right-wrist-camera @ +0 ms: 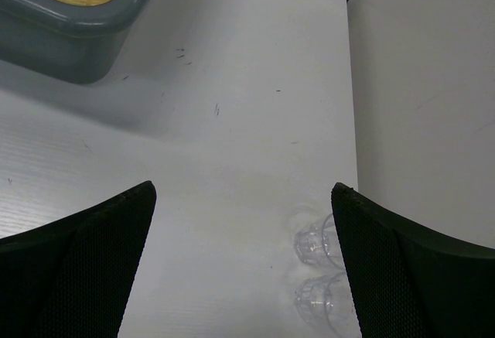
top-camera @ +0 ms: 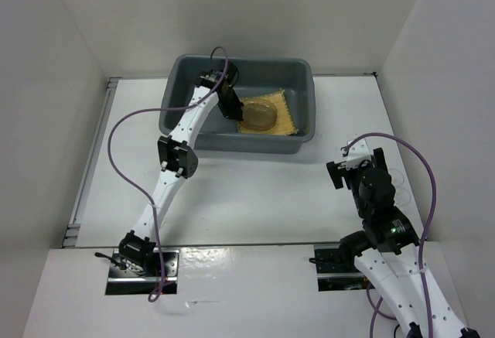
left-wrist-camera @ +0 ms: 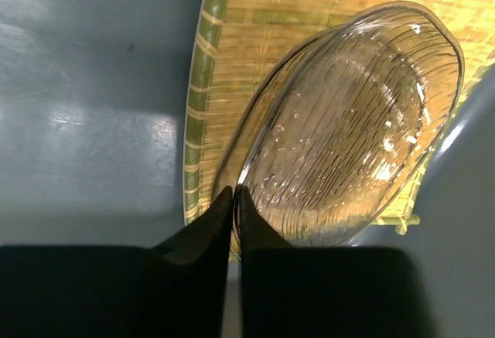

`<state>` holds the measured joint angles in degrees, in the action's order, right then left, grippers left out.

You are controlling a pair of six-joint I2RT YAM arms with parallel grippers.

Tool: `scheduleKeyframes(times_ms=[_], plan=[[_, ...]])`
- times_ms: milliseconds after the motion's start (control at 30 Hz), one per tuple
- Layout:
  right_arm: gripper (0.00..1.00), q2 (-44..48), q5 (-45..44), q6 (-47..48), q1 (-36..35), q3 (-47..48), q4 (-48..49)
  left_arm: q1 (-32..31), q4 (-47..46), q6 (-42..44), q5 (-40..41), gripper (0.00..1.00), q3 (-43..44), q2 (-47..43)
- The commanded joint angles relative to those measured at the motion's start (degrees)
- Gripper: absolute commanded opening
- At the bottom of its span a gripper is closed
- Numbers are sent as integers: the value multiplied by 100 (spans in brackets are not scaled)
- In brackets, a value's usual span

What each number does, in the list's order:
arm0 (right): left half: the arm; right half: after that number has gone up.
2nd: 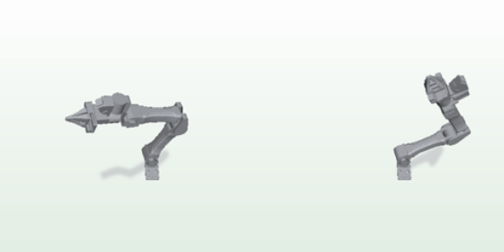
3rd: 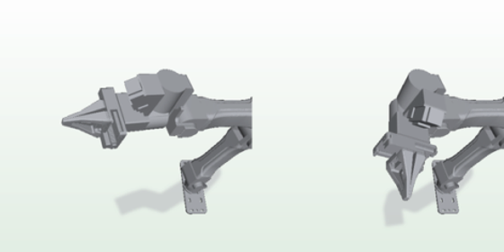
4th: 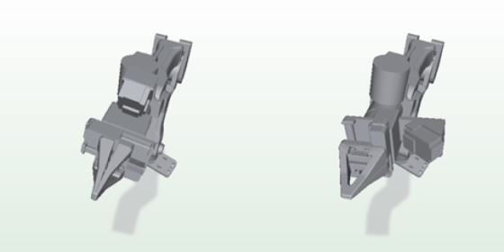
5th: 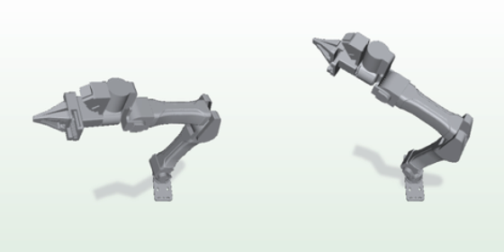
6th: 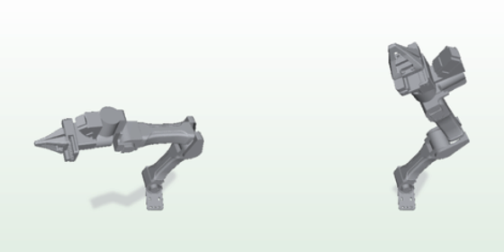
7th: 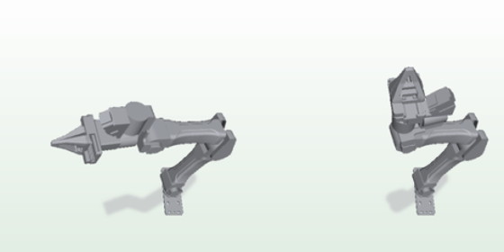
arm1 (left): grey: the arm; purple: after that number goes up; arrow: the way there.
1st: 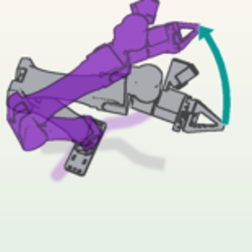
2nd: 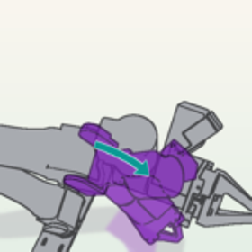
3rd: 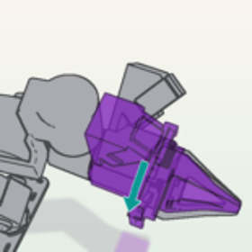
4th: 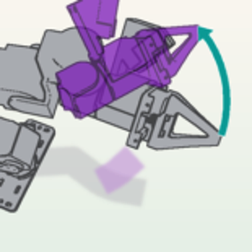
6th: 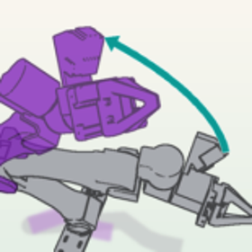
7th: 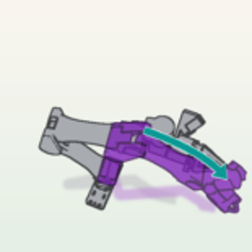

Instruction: Place the mixed dishes into the plastic bin

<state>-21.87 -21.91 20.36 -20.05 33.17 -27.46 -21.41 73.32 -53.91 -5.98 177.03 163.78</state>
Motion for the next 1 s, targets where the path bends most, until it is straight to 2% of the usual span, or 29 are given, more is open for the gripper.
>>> scheduleKeyframes(times_ms=[0,100,133,167,233,300,333,367,500,533,667,700,767,800,867,933,967], plan=[[98,-37,-94,-111,54,-47,303,-39,77,48,-79,17,235,57],[98,-89,-94,-111,54,-47,303,-39,77,-5,44,30,235,-84],[98,-90,-94,-111,54,-47,303,-39,77,-5,96,38,235,-171],[98,-90,-94,-111,54,-47,303,-39,77,-5,97,39,235,-250],[98,-90,-94,-111,54,-47,303,-39,77,47,149,49,235,-364],[98,-90,-94,-111,54,-47,303,-39,77,47,333,55,175,-628],[98,-90,-94,-111,54,-47,303,-39,77,47,412,69,78,-863],[98,-90,-94,-111,54,-47,303,13,77,99,605,76,-27,-1014],[98,-90,-94,-111,54,-47,303,75,77,302,1299,78,-590,-1927],[98,-90,-146,-111,106,-47,303,75,77,380,1536,78,-695,-2382],[98,-90,-199,-164,221,-47,356,-511,77,820,3020,82,-1345,-3544],[98,-177,-199,-164,221,-47,356,-626,77,890,3580,85,-1825,-3764],[98,-273,-199,-164,282,-47,356,-707,77,891,3884,95,-2486,-4441],[98,-370,-199,-164,370,22,356,-707,77,830,3885,95,-2872,-4939],[98,-571,-139,-156,371,198,241,-707,-53,960,3885,97,-4268,-5530],[98,-800,-225,-7,423,347,162,-655,-807,1232,3877,98,-5558,-6811],[98,-1019,-226,308,423,505,67,-602,-1646,1643,3746,98,-7053,-7886]])
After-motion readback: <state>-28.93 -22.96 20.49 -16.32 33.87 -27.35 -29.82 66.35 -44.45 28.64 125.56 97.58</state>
